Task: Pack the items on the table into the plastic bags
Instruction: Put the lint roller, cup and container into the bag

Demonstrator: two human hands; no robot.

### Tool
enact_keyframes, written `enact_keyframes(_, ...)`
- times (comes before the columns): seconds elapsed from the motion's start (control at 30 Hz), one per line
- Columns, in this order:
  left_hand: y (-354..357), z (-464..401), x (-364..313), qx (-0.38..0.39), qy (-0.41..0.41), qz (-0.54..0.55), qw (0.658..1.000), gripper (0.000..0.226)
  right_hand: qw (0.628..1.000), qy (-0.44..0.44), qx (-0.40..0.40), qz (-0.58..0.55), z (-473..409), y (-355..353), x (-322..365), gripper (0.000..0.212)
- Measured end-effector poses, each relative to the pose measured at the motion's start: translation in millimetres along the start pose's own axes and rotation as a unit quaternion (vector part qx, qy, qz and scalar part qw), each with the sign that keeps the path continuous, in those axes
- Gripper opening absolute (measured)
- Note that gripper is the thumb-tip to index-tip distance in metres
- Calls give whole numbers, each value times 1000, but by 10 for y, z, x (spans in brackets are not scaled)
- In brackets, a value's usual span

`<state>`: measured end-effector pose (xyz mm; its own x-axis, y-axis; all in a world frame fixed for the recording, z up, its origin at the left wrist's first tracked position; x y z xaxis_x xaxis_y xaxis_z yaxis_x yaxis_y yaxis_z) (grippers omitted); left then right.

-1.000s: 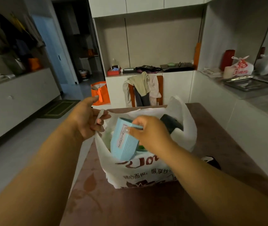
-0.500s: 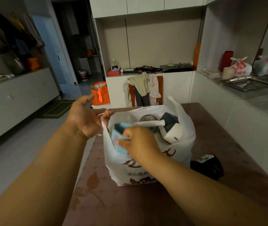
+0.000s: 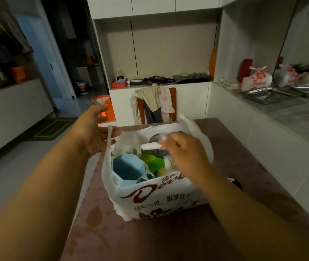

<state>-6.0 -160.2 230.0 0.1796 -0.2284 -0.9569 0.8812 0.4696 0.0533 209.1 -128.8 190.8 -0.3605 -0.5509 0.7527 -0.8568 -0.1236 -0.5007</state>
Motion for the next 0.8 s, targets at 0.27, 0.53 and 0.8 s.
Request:
enact_keyframes(0.27, 530, -97, -285, -101, 186, -219, 952, 38, 950, 148, -274, -16, -218, -1000, -1065, 25)
enact_keyframes(0.53, 1160, -255, 7, -18, 138, -115, 984, 45, 952, 238, -189, 35, -138, -1056, -1729, 26)
enact_keyframes(0.8, 1393, -405, 113, -17, 91, -73, 993, 31, 863, 412, 235, 174, 248, -447, -2262, 58)
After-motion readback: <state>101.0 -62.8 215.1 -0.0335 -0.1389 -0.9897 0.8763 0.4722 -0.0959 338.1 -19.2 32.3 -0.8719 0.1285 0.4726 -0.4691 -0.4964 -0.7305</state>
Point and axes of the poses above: each hand's wrist, its own z-axis away from the middle knuckle, its own y-axis out of the palm, x = y × z, the point moved 5 cm from there along -z, towards the middle knuckle, and after that the axes turned 3 degrees about -y, right-handed, at the moved point
